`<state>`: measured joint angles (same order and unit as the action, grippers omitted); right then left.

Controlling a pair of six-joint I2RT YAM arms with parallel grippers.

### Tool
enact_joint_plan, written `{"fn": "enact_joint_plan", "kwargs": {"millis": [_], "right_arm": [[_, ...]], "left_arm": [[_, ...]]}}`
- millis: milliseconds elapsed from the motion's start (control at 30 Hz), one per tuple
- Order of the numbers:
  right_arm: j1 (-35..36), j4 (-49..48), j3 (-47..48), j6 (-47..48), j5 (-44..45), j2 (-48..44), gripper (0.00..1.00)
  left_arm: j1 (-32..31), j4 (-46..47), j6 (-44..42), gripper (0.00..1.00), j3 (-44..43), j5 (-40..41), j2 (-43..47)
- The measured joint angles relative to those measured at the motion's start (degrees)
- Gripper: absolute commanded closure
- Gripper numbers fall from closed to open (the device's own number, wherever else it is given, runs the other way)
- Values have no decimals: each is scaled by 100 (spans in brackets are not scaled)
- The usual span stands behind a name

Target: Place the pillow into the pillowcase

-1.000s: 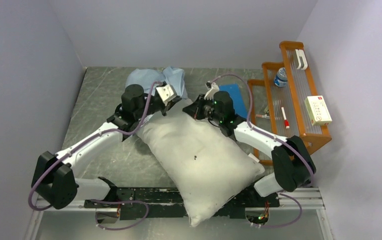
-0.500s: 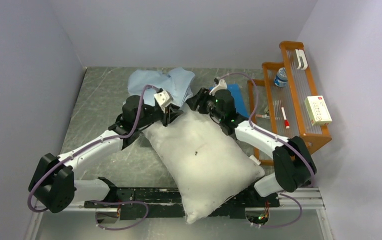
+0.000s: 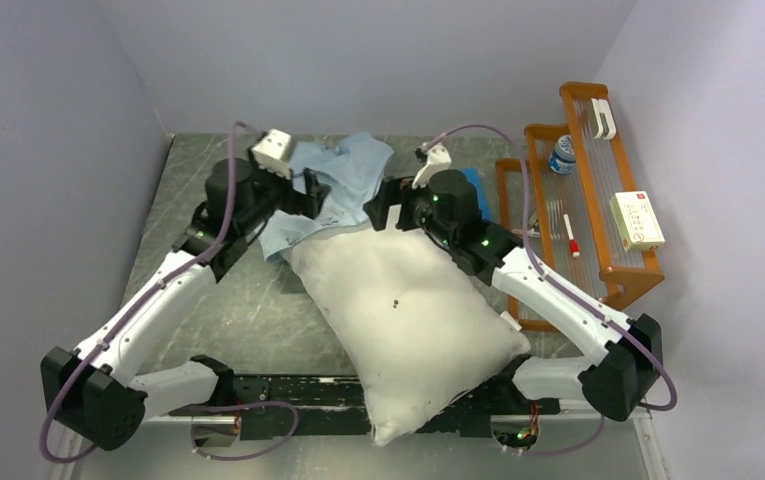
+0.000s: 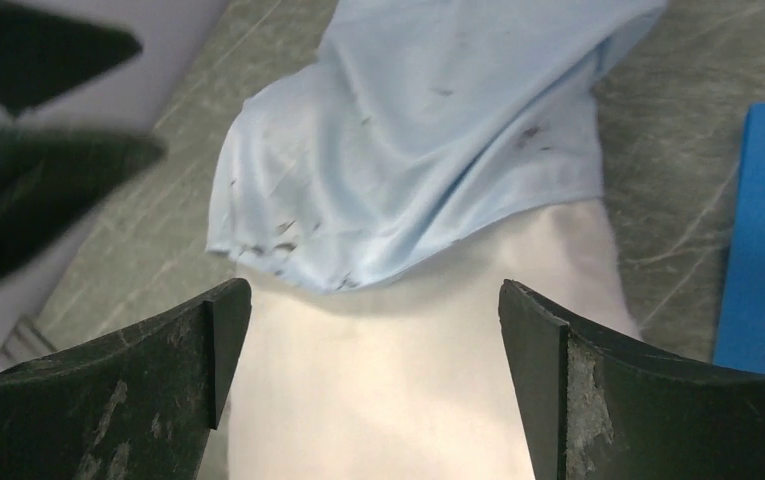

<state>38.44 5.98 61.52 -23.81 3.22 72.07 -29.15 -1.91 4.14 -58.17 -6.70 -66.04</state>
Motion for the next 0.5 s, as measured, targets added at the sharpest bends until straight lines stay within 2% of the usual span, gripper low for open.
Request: {"fn": "enact_joint_plan", "kwargs": {"millis": [233,500], "right_arm": [[1091,778,529,525,535,96,0],[2142,1469,1220,1207,1333,1180,0]], "left_arm": [[1377,-254,741,2,208,291,208],[2452,-236,1751,2,1064,-44,203]]}}
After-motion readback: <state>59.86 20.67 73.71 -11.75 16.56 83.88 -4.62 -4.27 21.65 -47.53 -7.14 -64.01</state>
